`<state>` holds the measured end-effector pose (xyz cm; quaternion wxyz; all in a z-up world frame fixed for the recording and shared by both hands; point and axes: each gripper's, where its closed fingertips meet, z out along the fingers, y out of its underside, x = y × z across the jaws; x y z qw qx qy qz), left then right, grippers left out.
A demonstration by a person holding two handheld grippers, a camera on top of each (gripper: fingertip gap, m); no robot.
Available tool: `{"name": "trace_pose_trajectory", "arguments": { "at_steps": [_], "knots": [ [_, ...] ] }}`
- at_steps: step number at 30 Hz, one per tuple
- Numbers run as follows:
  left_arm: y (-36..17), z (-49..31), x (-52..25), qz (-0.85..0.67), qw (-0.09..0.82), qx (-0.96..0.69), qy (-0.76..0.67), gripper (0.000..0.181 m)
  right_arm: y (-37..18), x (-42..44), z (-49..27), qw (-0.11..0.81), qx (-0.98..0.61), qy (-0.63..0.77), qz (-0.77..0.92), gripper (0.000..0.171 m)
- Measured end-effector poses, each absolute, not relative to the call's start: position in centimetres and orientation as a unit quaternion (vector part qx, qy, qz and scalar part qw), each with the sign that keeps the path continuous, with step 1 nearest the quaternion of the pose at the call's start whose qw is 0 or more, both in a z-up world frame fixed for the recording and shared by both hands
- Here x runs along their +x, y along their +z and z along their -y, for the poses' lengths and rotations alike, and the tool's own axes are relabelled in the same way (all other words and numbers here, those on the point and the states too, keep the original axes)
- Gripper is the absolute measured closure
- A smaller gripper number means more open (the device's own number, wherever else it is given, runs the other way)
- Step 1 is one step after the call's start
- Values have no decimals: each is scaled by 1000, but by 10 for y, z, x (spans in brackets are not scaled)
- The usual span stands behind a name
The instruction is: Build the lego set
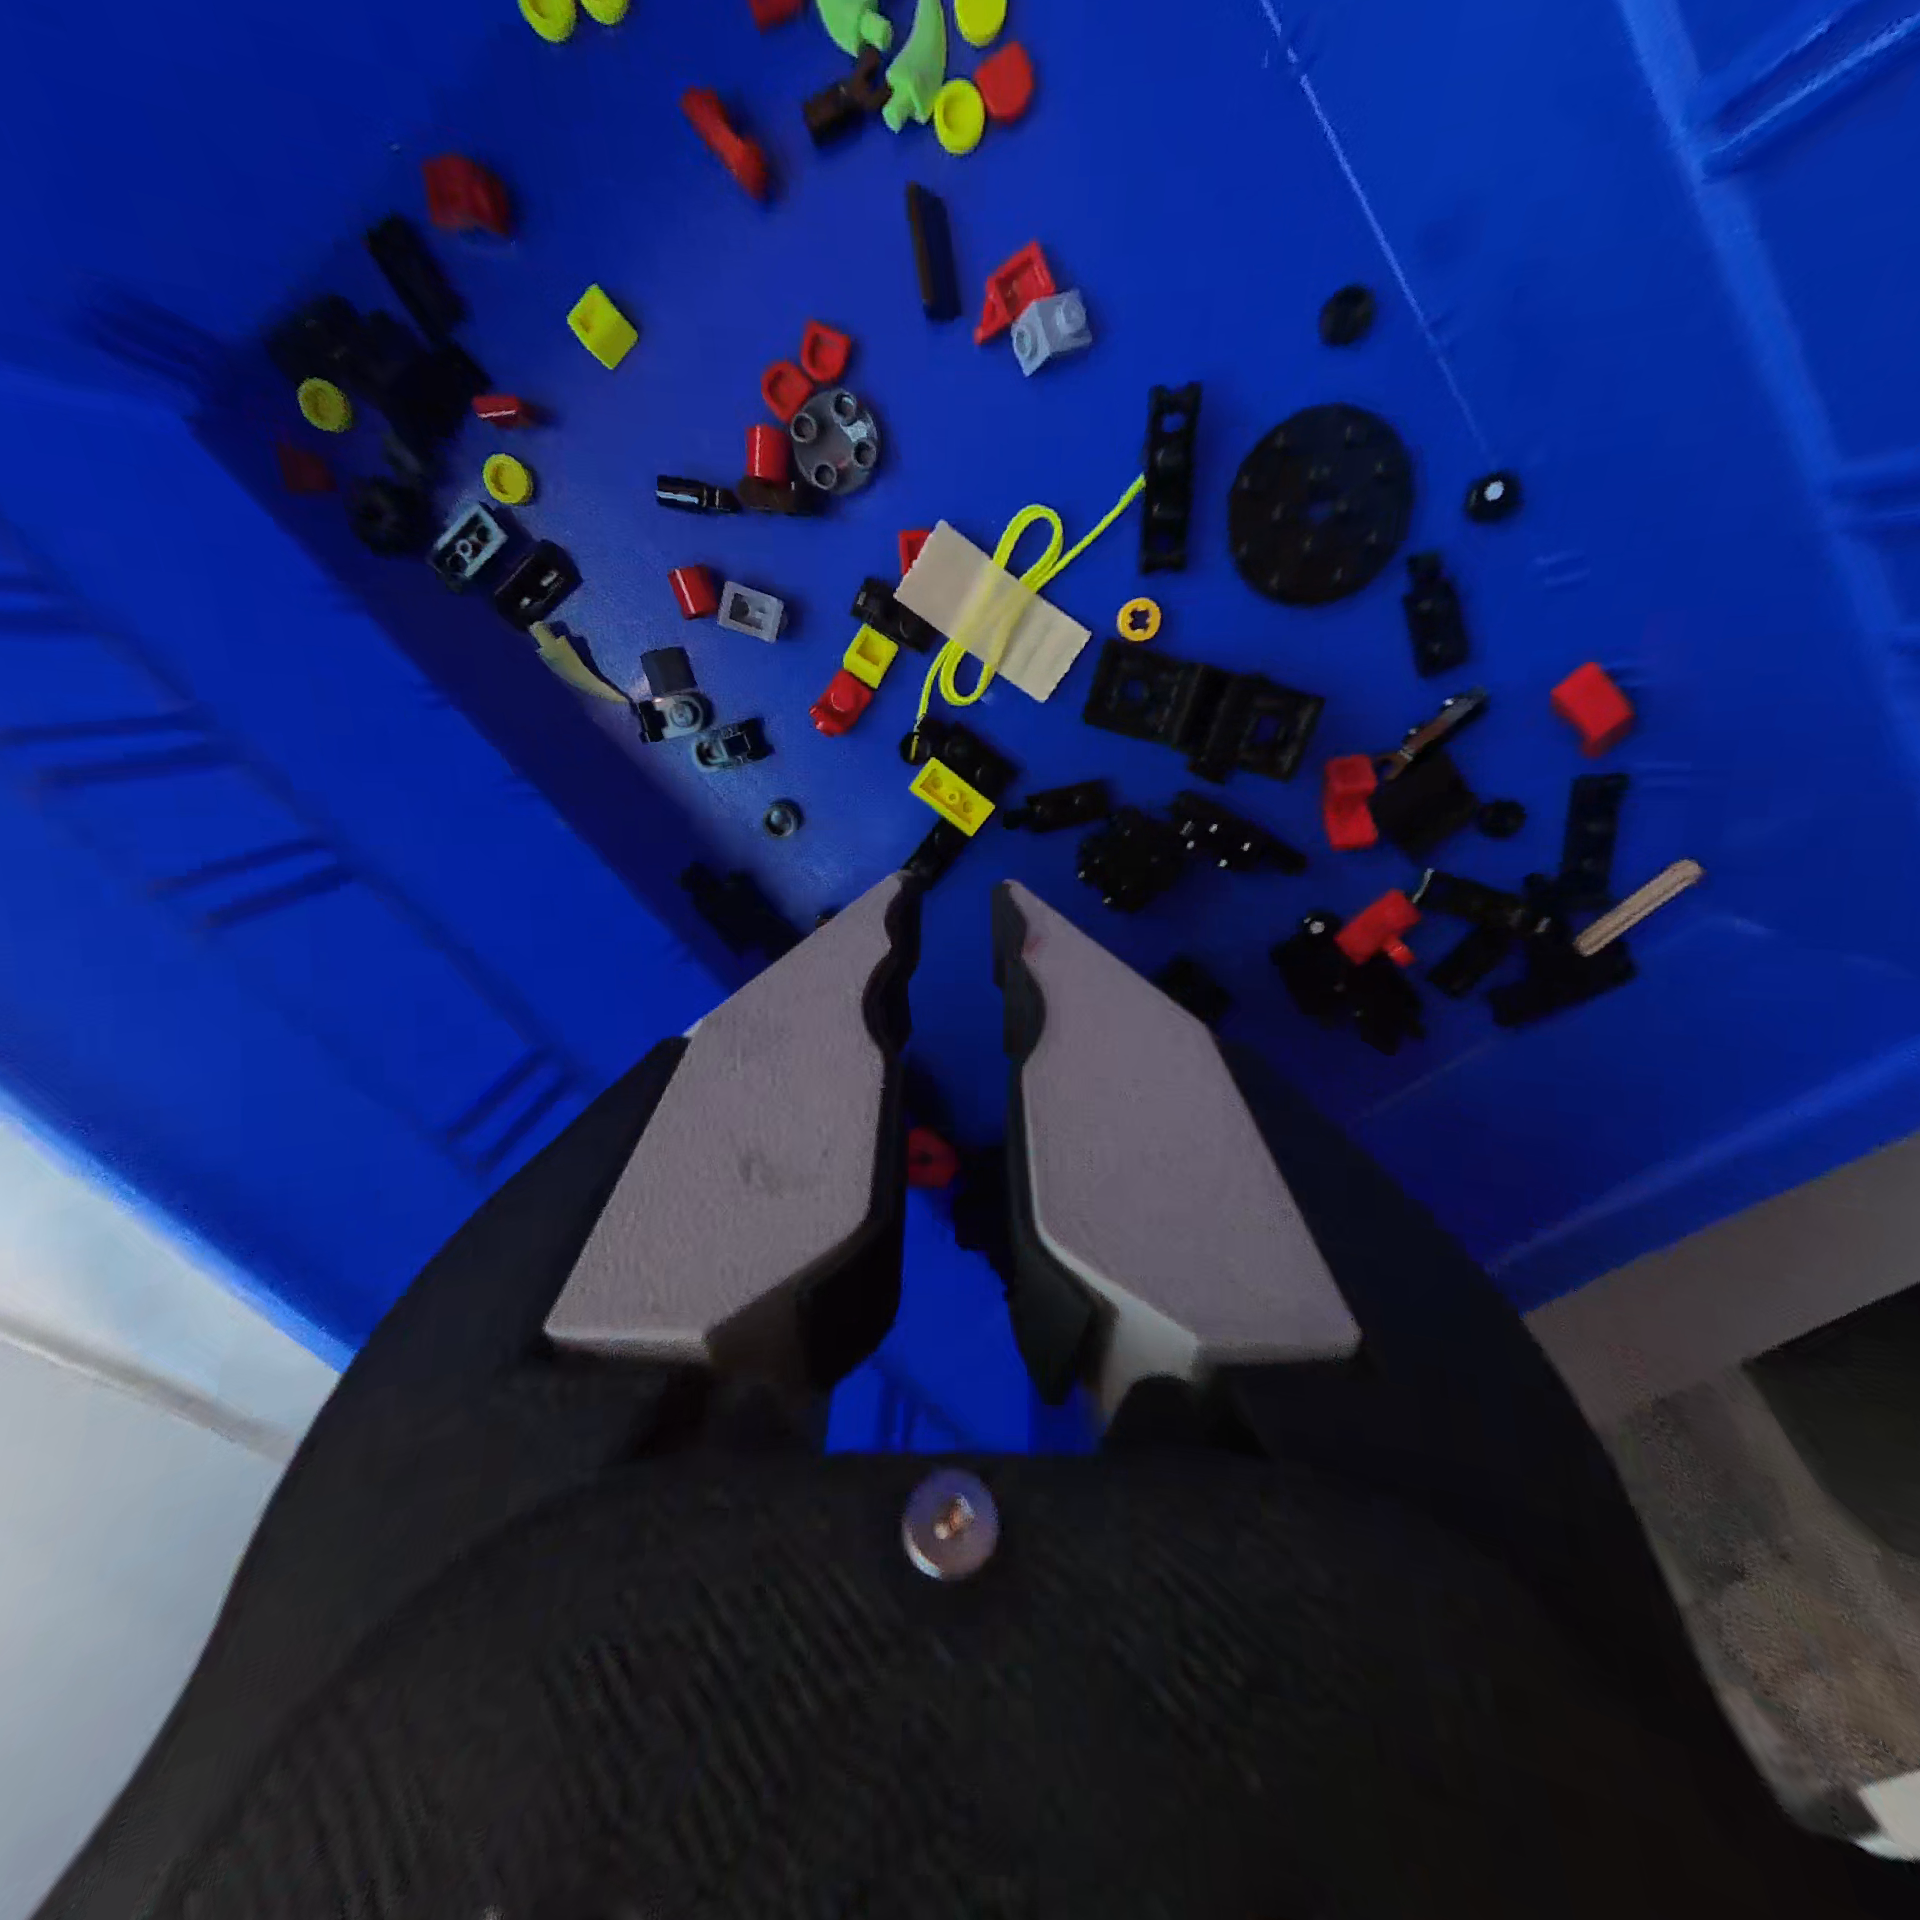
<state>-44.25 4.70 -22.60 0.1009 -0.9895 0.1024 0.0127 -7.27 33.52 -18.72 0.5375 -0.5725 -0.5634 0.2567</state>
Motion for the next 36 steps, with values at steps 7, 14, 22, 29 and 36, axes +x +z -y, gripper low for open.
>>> {"name": "trace_pose_trajectory", "arguments": {
  "at_steps": [7, 14, 22, 29, 36],
  "knots": [
    [-237, -46, -440, -178, 39, -983, 14, 171, -187, -73, -334, 536, -570, 263, 564, 160],
    [-244, -40, -438, -197, -10, -980, 24, 181, -186, -73, -332, 535, -567, 269, 566, 160],
    [-230, -38, -438, -177, -8, -983, 46, 181, -186, -73, -330, 536, -561, 269, 571, 161],
    [-236, -27, -436, -328, -53, -937, 111, 161, -185, -73, -328, 540, -556, 265, 573, 161],
    [-242, -27, -445, -366, -53, -922, 114, 163, -185, -73, -328, 540, -556, 266, 573, 161]
  ]
}}
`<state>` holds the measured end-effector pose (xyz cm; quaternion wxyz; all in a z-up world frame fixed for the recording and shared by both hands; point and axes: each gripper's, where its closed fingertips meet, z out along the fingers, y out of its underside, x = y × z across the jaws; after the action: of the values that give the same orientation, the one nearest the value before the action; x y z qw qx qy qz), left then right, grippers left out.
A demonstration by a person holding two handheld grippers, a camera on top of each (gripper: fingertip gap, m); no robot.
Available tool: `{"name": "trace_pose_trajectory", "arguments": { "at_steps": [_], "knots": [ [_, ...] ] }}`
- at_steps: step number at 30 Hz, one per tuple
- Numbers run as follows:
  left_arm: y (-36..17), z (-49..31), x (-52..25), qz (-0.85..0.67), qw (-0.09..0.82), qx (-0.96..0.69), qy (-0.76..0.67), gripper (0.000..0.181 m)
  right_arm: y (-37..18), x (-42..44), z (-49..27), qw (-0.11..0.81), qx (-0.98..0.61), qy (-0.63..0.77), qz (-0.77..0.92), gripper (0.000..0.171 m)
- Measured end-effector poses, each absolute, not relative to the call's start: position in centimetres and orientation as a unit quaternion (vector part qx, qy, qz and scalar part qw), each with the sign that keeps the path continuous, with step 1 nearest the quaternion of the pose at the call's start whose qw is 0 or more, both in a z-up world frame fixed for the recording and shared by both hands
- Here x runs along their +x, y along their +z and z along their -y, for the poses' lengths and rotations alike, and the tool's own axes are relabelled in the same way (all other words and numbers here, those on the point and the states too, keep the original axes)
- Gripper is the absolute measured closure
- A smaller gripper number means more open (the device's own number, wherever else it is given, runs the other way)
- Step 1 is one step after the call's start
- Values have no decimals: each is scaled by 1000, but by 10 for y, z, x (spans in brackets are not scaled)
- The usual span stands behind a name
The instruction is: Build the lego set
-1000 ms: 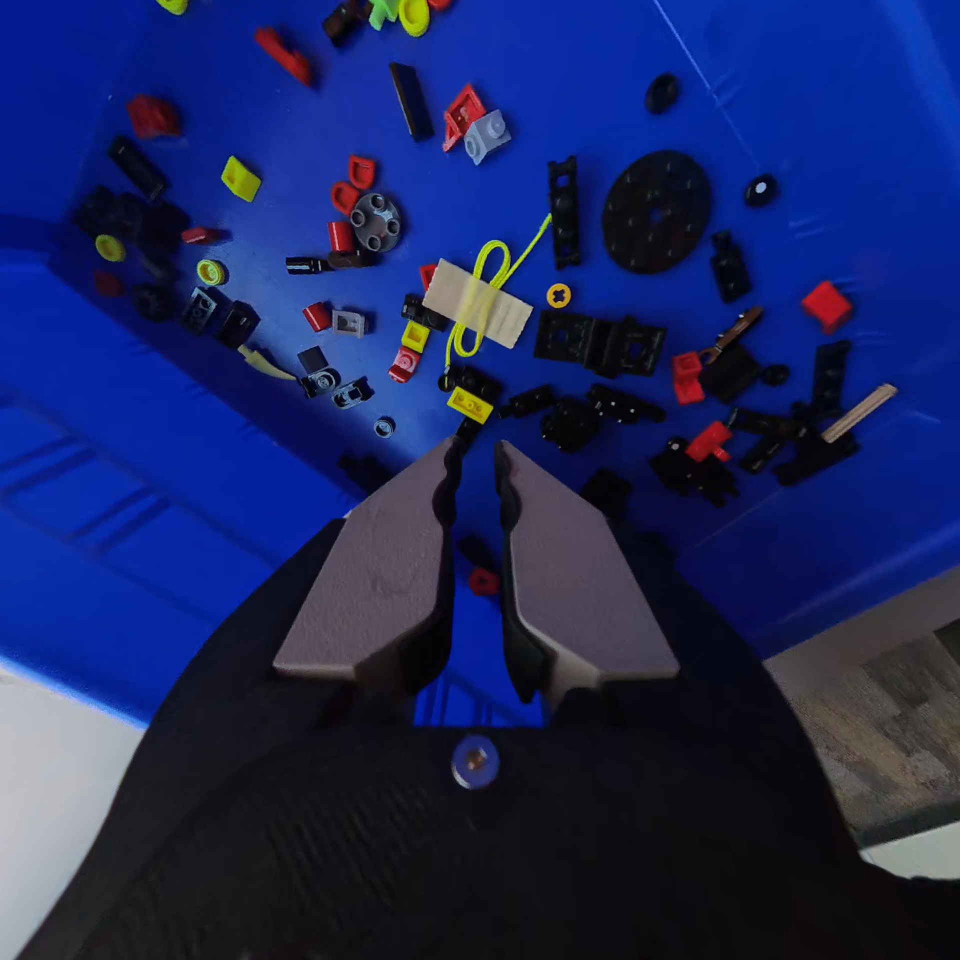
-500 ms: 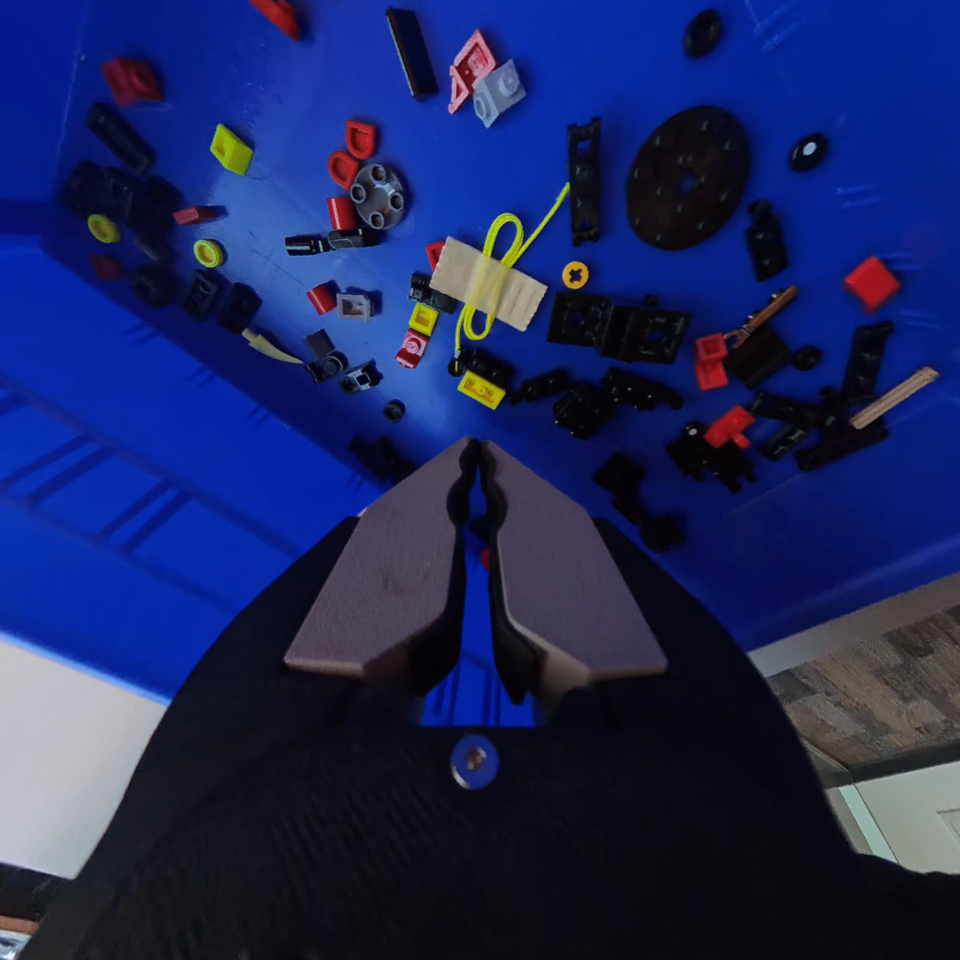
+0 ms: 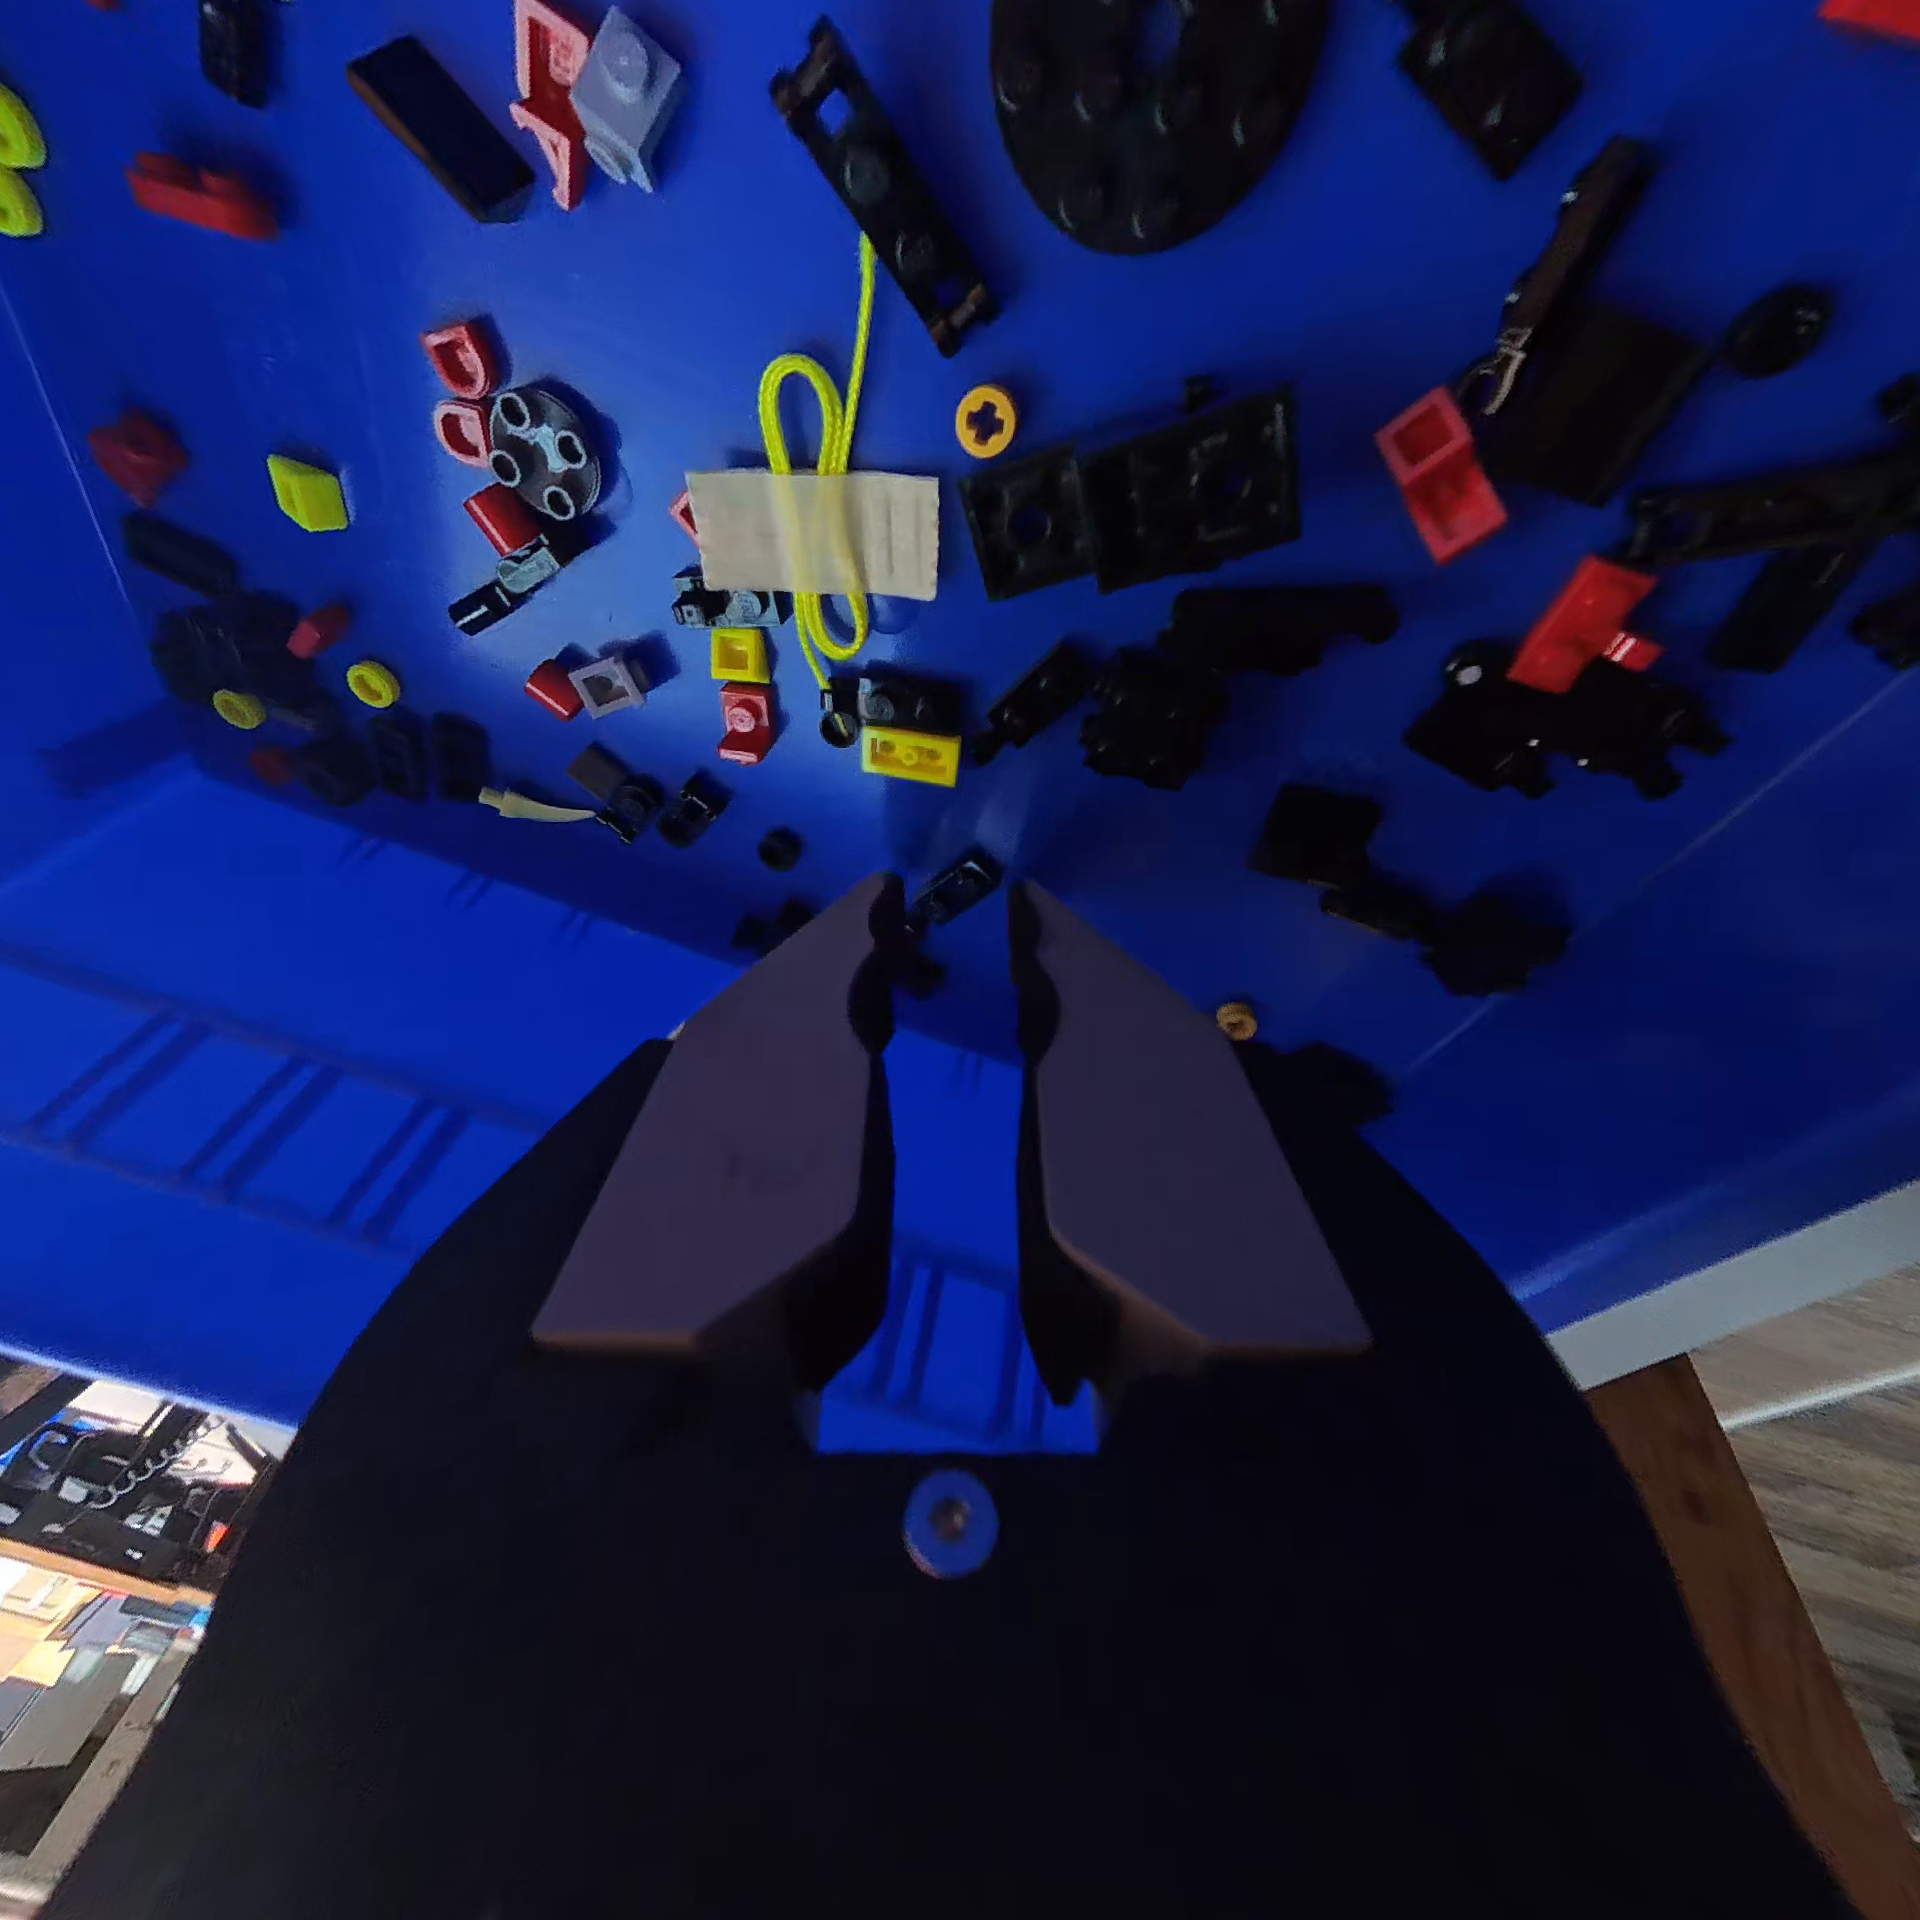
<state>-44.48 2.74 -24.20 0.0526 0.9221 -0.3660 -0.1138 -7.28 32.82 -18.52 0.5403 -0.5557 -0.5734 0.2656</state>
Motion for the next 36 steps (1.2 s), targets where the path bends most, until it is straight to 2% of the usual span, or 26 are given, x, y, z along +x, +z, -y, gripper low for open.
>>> {"name": "trace_pose_trajectory", "arguments": {
  "at_steps": [11, 17, 29, 36],
  "knots": [
    [-243, -23, -454, 370, 70, 918, -122, 166, -187, -70, -341, 539, -588, 254, 547, 156],
    [-245, -20, -451, 373, 90, 917, -113, 180, -189, -71, -339, 535, -584, 250, 557, 157],
    [-244, -25, -453, 367, 80, 919, -116, 181, -189, -72, -336, 535, -577, 247, 566, 158],
    [-216, -34, -459, 362, 39, 918, -155, 178, -191, -73, -335, 531, -576, 246, 571, 158]
  ]
}}
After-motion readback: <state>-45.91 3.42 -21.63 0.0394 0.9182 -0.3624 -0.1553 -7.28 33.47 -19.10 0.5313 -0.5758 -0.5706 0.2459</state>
